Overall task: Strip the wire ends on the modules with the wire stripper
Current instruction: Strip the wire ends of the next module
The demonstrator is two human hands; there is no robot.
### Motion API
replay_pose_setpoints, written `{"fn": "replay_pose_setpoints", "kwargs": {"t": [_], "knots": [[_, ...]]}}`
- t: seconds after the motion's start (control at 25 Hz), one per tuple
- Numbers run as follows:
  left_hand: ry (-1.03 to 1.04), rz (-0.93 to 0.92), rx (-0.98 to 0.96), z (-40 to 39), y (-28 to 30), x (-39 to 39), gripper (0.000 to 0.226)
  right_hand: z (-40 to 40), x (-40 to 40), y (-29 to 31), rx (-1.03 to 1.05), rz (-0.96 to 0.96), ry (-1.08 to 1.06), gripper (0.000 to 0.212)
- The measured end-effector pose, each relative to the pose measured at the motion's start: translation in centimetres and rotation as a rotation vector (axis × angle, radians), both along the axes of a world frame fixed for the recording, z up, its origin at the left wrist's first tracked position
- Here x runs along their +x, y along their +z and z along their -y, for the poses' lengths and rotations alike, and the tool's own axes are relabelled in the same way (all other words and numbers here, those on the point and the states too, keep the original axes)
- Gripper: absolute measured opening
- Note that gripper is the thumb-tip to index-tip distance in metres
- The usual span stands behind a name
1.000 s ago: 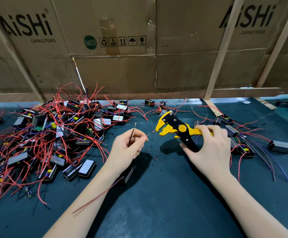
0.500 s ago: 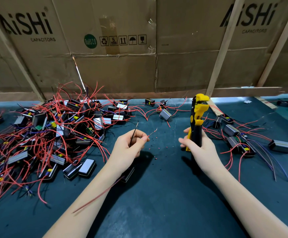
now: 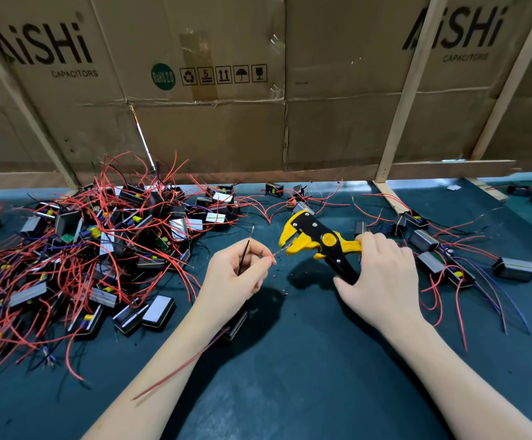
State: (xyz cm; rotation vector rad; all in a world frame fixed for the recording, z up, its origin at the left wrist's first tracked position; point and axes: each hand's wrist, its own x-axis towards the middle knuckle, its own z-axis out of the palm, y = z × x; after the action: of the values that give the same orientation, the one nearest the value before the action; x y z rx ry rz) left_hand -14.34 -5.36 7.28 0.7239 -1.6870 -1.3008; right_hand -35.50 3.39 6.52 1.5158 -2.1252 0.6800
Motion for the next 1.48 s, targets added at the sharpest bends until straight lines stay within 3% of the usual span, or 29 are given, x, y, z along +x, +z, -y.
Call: {"fn": "replay_pose_setpoints", "kwargs": {"t": [0.28,1.48], "knots": [[0.006,0.048,-0.010,0.26,-0.32,0.23,0.015,0.01,0.74,-0.19,-0.062,-0.078,0.022,0.055],[-0.068,0.099,0.046,0.31,-0.28,0.08,0.015,-0.17,0.83,-0.26,-0.096,-0.042,0.062,0.049]]}}
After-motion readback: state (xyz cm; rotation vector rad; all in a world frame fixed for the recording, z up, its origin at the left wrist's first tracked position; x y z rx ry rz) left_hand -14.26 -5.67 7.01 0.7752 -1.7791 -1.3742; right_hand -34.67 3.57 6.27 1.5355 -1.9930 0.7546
